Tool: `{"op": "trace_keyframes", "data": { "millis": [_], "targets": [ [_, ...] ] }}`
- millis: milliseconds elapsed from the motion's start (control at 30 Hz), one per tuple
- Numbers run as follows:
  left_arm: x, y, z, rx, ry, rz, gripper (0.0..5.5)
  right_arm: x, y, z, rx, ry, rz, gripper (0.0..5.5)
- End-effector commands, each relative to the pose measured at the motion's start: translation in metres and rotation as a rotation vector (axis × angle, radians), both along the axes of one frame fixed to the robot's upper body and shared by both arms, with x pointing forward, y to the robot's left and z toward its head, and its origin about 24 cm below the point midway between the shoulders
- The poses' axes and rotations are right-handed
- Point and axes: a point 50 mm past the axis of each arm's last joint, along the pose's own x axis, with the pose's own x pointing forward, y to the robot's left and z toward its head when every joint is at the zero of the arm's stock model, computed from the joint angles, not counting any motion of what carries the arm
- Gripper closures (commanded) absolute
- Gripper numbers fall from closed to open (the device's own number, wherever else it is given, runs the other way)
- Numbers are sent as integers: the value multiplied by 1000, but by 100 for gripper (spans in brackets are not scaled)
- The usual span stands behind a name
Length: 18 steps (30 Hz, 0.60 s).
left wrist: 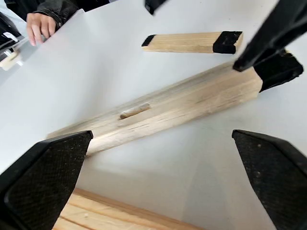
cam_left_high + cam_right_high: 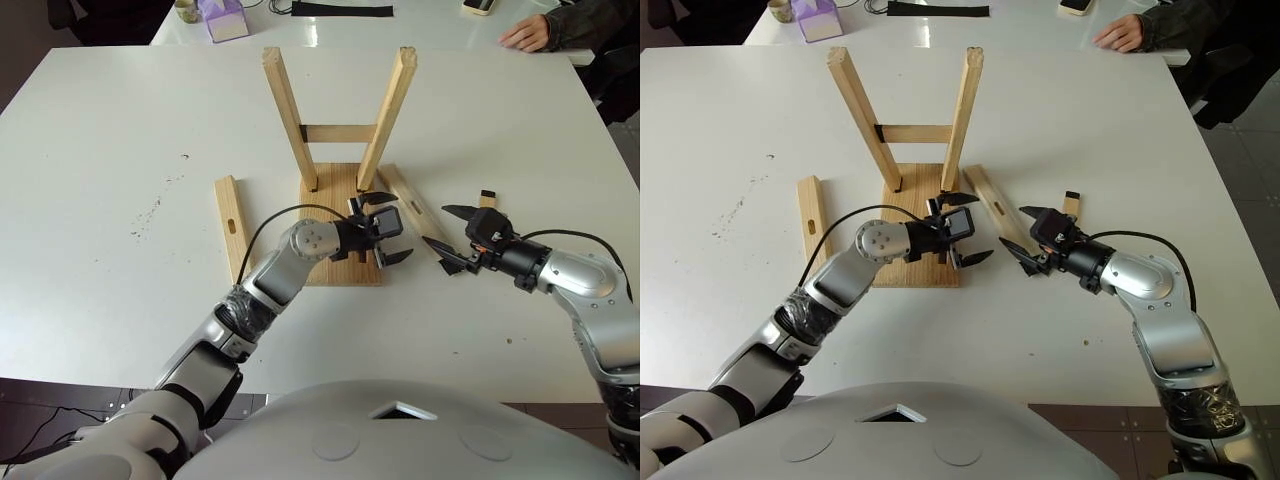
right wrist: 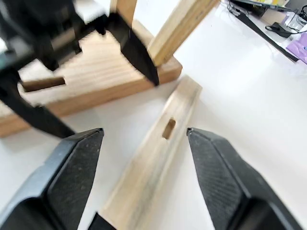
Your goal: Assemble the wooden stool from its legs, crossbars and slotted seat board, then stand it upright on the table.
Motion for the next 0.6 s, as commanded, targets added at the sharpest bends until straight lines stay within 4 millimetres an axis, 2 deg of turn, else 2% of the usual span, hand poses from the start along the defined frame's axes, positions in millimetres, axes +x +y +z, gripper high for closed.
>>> {"op": "trace_keyframes", "data": {
  "millis": [33,167,233,300,400,467,533,600],
  "targets": [
    [2,7,25,-15,-59,1,10,8,-16,3,-45,-43,-95,228],
    [-1,16,60,-105,-105,26,10,22,-45,-1,-91,-93,-352,228],
    [-2,25,74,-150,-111,69,10,16,-51,-4,-32,-65,-484,228],
    [-3,43,81,-172,-113,152,10,-1,-48,-9,64,-7,-606,228],
    [-12,84,76,-182,-72,349,10,-31,-32,-15,175,101,-755,228],
    [-22,102,71,-190,-30,439,10,-41,-23,-16,227,144,-821,228],
    [-31,113,66,-188,2,499,10,-44,-16,-17,260,168,-877,228],
    [-32,114,63,-189,16,520,10,-45,-13,-22,268,182,-926,228]
  ]
}}
